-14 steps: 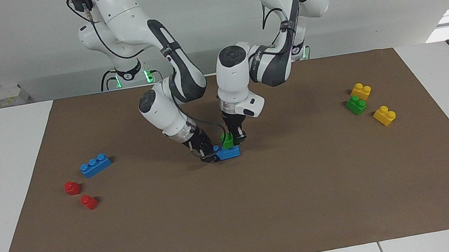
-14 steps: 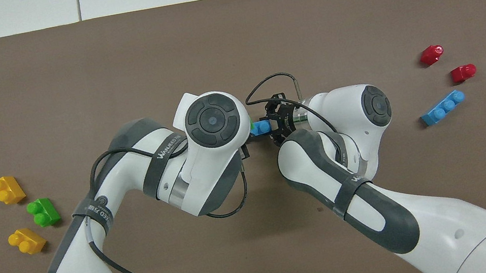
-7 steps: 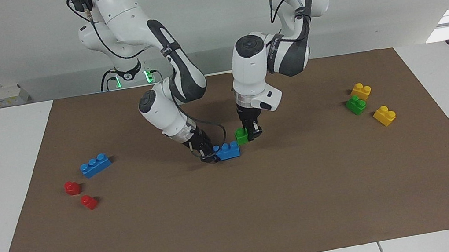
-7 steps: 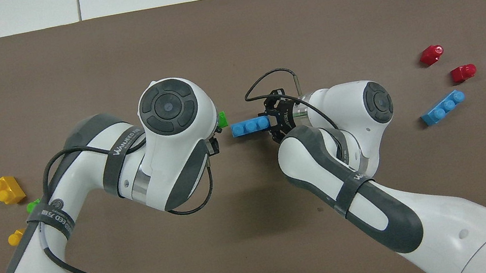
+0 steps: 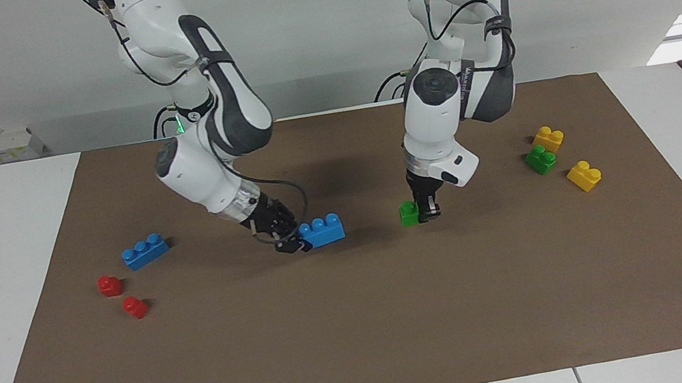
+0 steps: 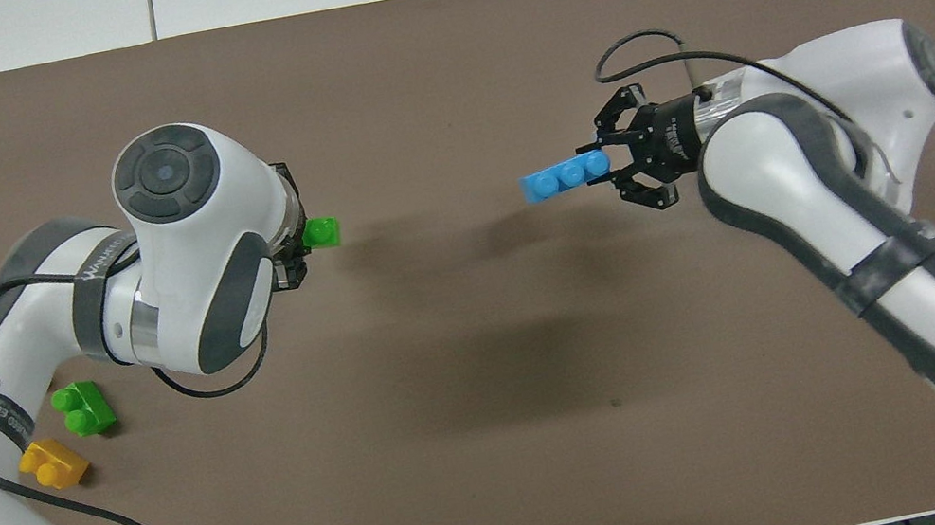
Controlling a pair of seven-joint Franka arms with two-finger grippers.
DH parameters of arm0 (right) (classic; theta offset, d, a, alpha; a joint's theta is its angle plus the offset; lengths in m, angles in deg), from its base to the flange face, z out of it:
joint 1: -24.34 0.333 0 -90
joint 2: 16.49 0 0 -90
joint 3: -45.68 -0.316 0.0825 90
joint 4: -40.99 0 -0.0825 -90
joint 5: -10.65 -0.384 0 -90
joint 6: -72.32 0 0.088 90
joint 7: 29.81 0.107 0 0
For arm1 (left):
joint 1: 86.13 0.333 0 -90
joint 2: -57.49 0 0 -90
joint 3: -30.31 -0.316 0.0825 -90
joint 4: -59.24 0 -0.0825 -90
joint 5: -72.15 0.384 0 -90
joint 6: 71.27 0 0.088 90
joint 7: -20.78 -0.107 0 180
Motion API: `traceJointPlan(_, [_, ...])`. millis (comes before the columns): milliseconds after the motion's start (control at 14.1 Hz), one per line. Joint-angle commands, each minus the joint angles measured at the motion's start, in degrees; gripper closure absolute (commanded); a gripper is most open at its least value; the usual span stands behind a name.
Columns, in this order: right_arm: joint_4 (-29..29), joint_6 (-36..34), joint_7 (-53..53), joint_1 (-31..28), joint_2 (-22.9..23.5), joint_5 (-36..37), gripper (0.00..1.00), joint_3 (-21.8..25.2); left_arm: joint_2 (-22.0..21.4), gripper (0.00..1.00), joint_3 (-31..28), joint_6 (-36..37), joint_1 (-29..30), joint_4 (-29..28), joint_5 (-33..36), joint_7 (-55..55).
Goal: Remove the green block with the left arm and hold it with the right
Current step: 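Carry the green brick to the green bricks while the right gripper carries blue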
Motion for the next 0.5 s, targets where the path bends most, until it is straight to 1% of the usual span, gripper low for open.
traceJointPlan(0, [-1.5, -7.0, -6.2, -7.7, -0.2, 3.3, 1.0, -0.8, -2.7, 1.0, 0.7, 0.2, 4.2, -3.4, 0.6, -9.9])
traceJointPlan(71, [-1.7, -8.9, -8.9, -9.3, -0.2, 3.6, 1.0, -0.7, -3.0, 1.0, 0.7, 0.0, 6.2, -4.2, 0.6, -14.2])
traceJointPlan(142, [-1.6, -9.4, -10.7, -11.0, -0.3, 5.6, 1.0, -0.6, -3.3, 1.0, 0.7, -0.2, 7.7, -5.0, 0.5, -18.5])
traceJointPlan(213, [-1.2, -9.2, -11.4, -12.6, -0.3, 8.2, 1.0, -0.7, -3.6, 1.0, 0.7, -0.5, 9.8, -6.3, 0.5, -22.9])
traceJointPlan(427, [-0.5, -9.0, -12.0, -16.5, 0.4, 10.4, 1.0, -0.7, -4.4, 1.0, 0.8, -1.5, 14.9, -8.6, 0.3, -36.1])
